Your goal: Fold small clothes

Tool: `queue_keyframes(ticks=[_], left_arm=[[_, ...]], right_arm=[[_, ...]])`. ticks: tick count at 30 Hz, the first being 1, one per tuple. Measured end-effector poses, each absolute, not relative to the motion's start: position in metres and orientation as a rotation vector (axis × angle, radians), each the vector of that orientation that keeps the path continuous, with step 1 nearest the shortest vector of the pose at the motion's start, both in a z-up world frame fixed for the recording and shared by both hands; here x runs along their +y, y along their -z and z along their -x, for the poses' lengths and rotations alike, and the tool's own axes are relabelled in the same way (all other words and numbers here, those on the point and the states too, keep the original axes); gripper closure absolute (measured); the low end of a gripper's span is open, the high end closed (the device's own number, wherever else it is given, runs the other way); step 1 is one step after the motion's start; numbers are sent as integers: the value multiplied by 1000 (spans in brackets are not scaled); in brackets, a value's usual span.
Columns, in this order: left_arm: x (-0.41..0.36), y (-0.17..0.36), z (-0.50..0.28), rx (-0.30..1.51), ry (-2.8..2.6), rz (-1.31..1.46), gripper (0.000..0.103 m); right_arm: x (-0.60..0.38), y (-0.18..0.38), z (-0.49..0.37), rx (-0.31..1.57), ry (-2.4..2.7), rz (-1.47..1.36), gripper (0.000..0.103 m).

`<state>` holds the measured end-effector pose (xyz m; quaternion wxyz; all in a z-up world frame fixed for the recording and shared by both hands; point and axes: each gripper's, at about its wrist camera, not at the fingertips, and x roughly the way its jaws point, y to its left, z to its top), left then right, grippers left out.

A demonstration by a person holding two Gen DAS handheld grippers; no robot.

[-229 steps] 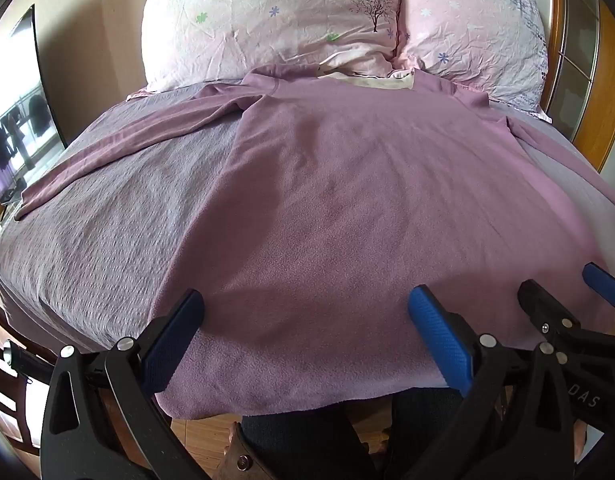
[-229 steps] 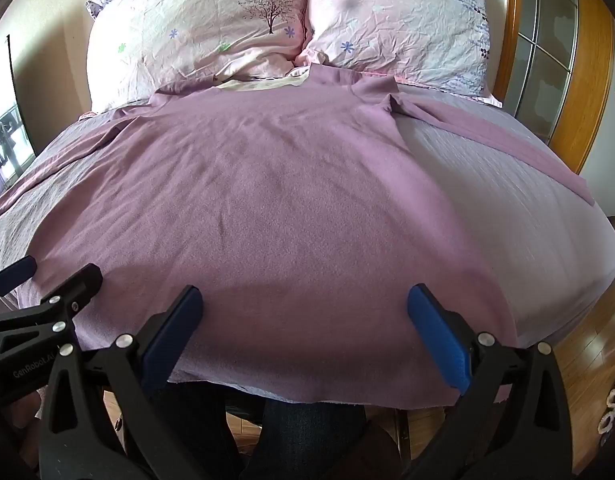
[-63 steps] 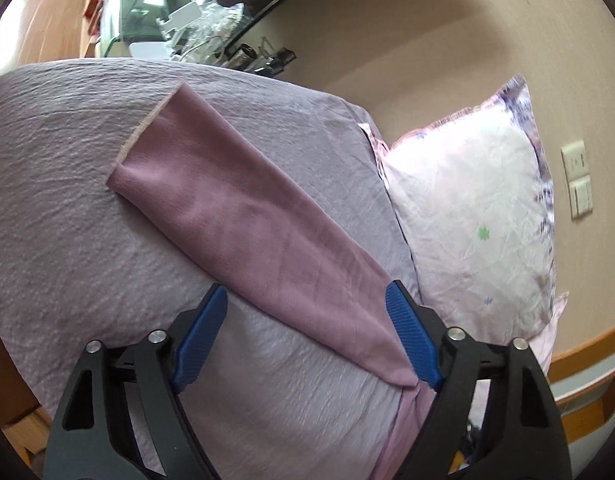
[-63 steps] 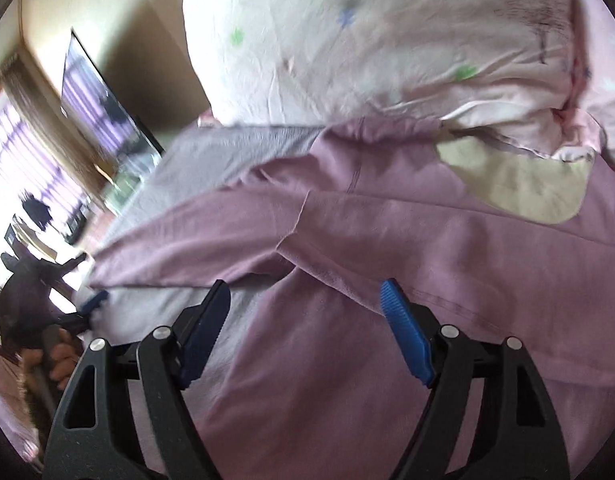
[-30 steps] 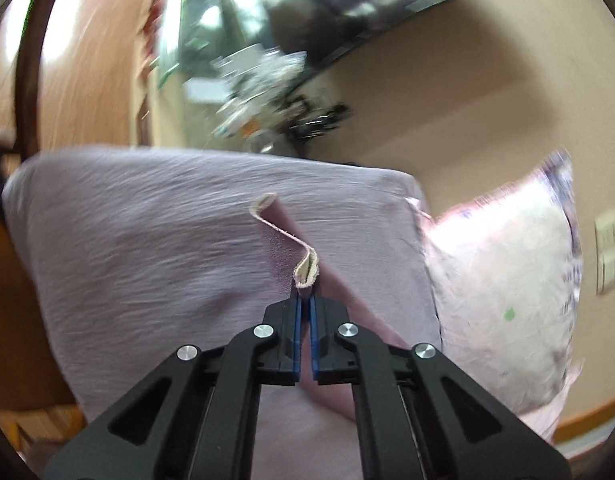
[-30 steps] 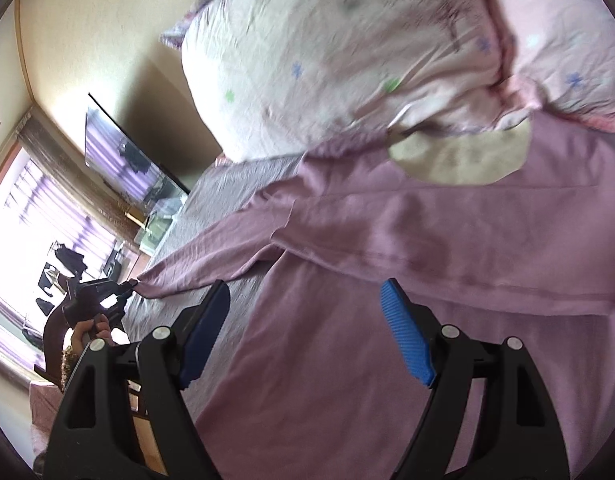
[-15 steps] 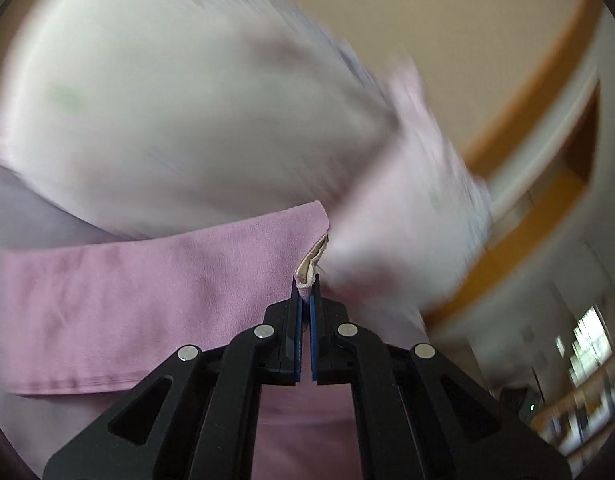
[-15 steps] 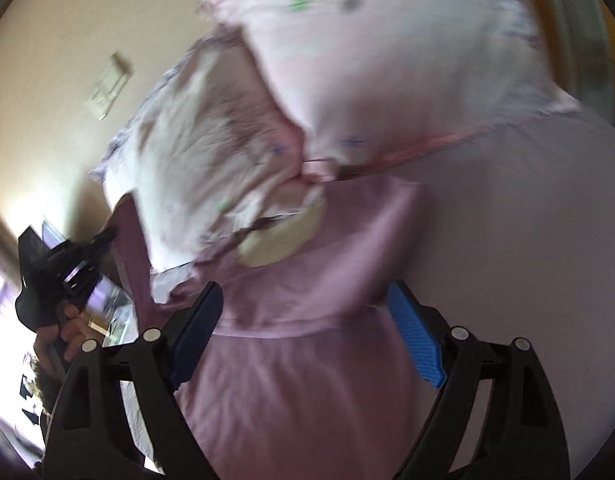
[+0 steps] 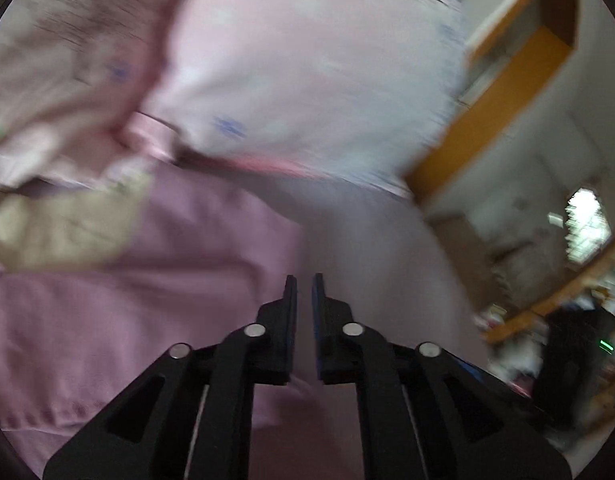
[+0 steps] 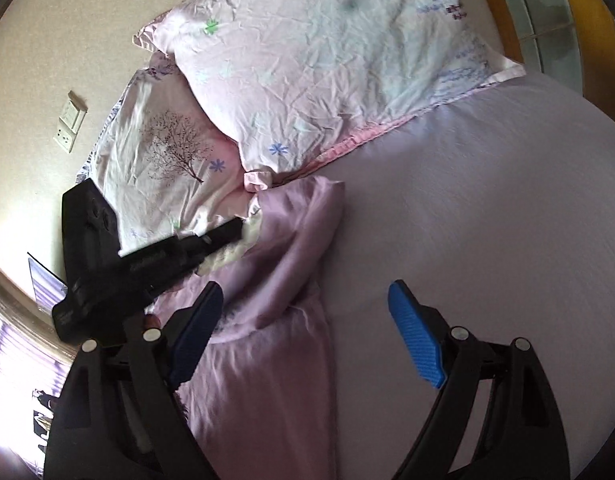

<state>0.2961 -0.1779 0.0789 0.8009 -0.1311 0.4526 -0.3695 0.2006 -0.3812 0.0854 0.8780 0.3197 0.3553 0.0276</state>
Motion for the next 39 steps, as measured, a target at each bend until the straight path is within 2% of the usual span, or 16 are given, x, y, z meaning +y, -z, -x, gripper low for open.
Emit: queue_keyframes(ticks=[1, 2, 6, 10, 17, 19, 25, 26, 27, 28, 29, 30, 31, 32, 33, 39], left_arm=[[-174, -82, -294, 971, 826, 297, 35], [-165, -88, -289, 946, 824, 315, 13], [-100, -108, -265, 825, 740, 317, 13], [-38, -102, -248, 838, 593, 261, 13], [71, -83, -221, 870, 451, 339, 13], [88, -81, -215, 876, 429, 341, 13], [123, -72, -185, 894, 424, 353, 13], [127, -69, -177, 905, 435, 353, 13], [131, -66, -166, 926, 445, 342, 13], [135, -63, -153, 943, 448, 328, 13], [138, -60, -144, 951, 450, 321, 13], [143, -55, -130, 965, 453, 318, 13], [145, -50, -119, 979, 463, 326, 13], [150, -42, -103, 1000, 489, 351, 13], [153, -36, -92, 1012, 500, 373, 13], [151, -11, -38, 1026, 509, 421, 19]], right_arm=[[-379, -86, -203, 748, -68, -671, 20], [-377, -87, -208, 755, -84, -675, 23], [-358, -88, -240, 806, -132, -628, 39], [-337, -75, -282, 889, -137, -566, 66], [-316, -40, -322, 1014, -37, -485, 70], [-313, -35, -322, 1030, -34, -459, 102], [-336, -43, -311, 954, 50, -492, 99], [-334, -48, -303, 954, 41, -473, 87], [-333, -55, -288, 960, 28, -451, 69], [-332, -61, -273, 950, -5, -450, 23], [-332, -67, -246, 912, -58, -444, 13], [-330, -68, -230, 910, -88, -429, 13], [-327, -67, -213, 935, -115, -411, 20], [-330, -61, -187, 973, -137, -415, 33], [-329, -54, -174, 1004, -154, -440, 37], [-332, -27, -83, 1072, -202, -551, 43]])
